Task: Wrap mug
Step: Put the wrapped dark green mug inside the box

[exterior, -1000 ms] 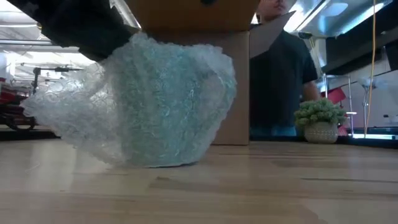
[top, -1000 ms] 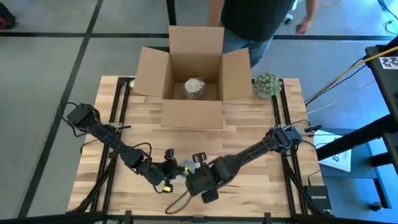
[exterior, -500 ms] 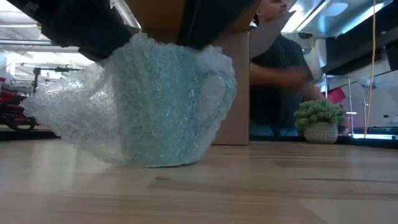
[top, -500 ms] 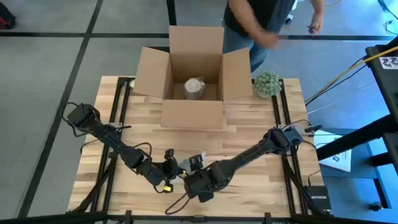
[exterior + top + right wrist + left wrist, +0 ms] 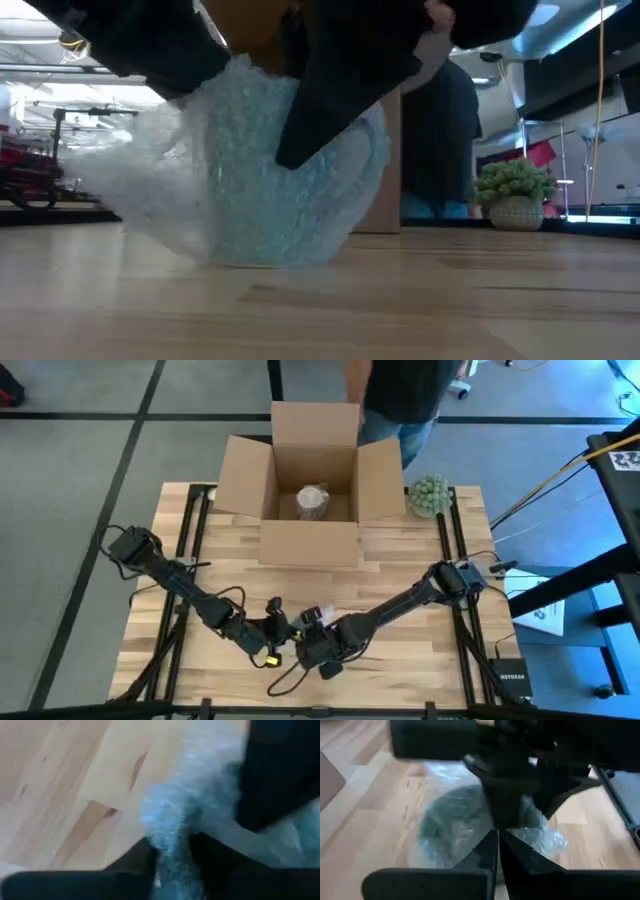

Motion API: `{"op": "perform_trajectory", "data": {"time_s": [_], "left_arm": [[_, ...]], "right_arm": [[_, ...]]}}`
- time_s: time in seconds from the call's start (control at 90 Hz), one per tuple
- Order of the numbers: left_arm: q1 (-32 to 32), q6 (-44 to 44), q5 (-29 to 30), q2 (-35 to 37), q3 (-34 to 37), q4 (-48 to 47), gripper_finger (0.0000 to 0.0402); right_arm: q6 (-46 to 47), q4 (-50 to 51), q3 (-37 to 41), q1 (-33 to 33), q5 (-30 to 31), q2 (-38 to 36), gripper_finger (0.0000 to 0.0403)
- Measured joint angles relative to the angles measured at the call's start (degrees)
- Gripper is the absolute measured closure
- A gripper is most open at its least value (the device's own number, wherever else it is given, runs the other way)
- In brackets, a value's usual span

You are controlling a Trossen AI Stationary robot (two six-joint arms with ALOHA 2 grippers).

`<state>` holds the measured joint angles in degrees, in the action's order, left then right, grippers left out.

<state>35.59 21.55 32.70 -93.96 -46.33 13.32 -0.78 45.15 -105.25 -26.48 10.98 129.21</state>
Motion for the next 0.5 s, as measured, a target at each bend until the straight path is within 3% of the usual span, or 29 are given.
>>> {"op": "perform_trajectory", "data": {"time_s": [0.056, 0.344, 0.5], "left_arm": [[0.53, -0.88, -0.61, 0.71, -0.66, -0.48, 0.0402], [4.03, -8.08, -0.42, 6.72, -3.38, -1.92, 0.0402], [5.68, -6.25, 3.62, 11.15, -3.71, -6.79, 0.0402]], "right_arm": [[0.12, 0.51, 0.04, -0.08, -0.61, 0.00, 0.0387], [0.32, 1.79, -0.34, -0.17, -1.04, 0.01, 0.0394], [0.45, 3.26, -2.85, -0.11, -0.87, 0.36, 0.0394]]}}
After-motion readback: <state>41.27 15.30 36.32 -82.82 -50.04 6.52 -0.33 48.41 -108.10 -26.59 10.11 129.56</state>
